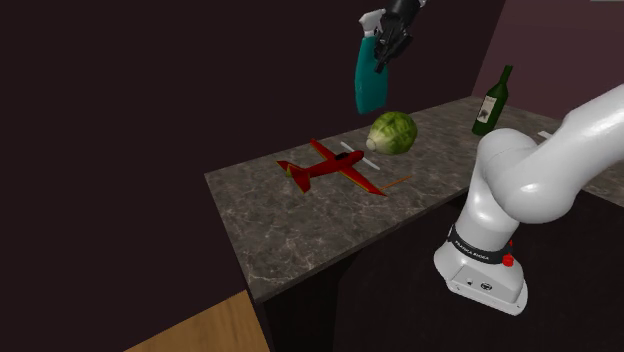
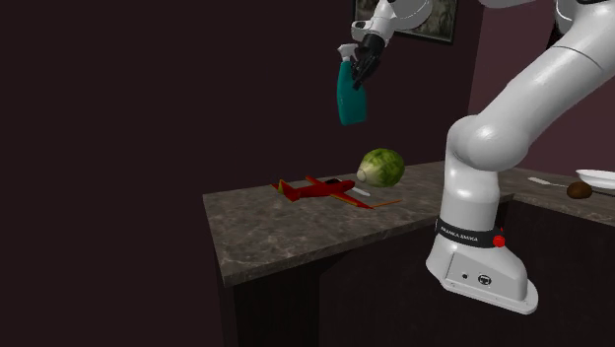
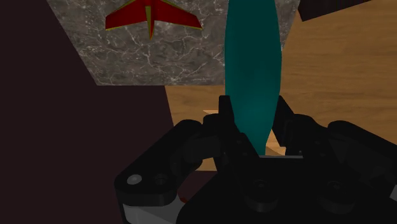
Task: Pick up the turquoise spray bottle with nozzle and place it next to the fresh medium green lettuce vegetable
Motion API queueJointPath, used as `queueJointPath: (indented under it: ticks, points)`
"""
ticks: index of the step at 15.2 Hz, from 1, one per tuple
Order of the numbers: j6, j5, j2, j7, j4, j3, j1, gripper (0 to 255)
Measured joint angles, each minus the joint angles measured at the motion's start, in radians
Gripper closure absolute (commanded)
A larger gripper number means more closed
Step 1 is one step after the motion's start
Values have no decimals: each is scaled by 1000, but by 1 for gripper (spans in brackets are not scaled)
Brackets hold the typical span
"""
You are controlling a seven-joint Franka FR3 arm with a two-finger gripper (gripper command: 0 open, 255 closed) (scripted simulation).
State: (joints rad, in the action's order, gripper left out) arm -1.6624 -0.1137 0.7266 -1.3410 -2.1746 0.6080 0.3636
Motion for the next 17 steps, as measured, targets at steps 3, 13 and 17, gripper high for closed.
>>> queueJointPath:
  ticks: [3, 13, 17]
  points:
    - [51, 36, 28, -49, 12, 46, -26, 255]
    - [229, 149, 39, -237, 167, 246, -51, 255]
    - [299, 189, 36, -310, 246, 323, -45, 255]
